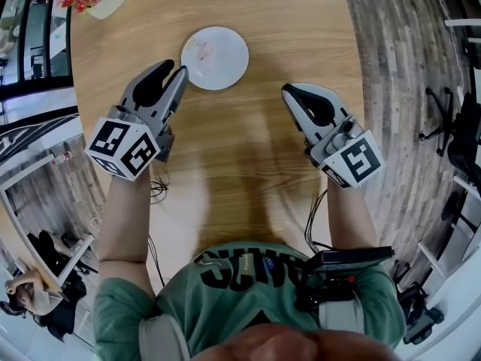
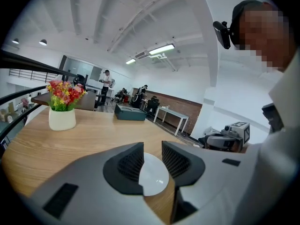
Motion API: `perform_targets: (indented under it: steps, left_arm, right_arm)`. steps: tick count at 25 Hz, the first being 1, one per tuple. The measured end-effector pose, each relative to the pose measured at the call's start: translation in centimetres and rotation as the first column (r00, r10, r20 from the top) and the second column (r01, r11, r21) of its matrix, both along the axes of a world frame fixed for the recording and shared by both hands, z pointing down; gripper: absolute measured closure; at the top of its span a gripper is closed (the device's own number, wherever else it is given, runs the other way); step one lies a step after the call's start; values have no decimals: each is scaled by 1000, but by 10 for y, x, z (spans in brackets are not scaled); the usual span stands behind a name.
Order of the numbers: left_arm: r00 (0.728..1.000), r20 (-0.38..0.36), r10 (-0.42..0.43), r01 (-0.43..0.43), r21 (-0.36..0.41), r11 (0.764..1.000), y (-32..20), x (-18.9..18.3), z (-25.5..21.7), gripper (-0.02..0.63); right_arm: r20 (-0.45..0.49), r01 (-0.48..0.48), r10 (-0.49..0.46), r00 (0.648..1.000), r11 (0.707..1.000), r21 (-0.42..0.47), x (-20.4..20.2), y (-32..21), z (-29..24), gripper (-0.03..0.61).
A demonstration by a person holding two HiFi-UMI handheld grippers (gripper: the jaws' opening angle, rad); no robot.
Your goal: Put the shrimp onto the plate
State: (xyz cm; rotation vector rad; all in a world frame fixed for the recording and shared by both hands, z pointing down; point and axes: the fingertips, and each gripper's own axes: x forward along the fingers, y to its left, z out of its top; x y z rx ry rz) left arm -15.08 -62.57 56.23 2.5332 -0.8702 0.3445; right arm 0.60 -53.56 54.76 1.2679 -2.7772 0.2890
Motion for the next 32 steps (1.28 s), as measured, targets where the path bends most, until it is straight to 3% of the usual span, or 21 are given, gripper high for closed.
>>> perform_targets:
  steps: [5,9,20,26,32]
  left_arm:
    - [1000,-14,-6,7,36,999,17,-4,-33,569]
    - [999,-37,-15,17,57,998,29,-22,-62,604]
    - [994,-106,-38,42,38,998,121,-70,-119,607]
    - [993,-106,-58,67,82,994,182,-122,-160,607]
    - [988,-93,-120,132,130,983,250,-200,-191,607]
  right_arm:
    - [11,1,-1,1000,1000,4,0,21,-23,571]
    - [6,9,-9,1000,1000,-6,-7,35,-39,571]
    - [25,-1,2,1000,1000,-5,-6,76,-109,571]
    - [34,28,-28,999,1000,10,-39,105,-152,571]
    - [52,78,-79,996,997,17,-91,138,-185,571]
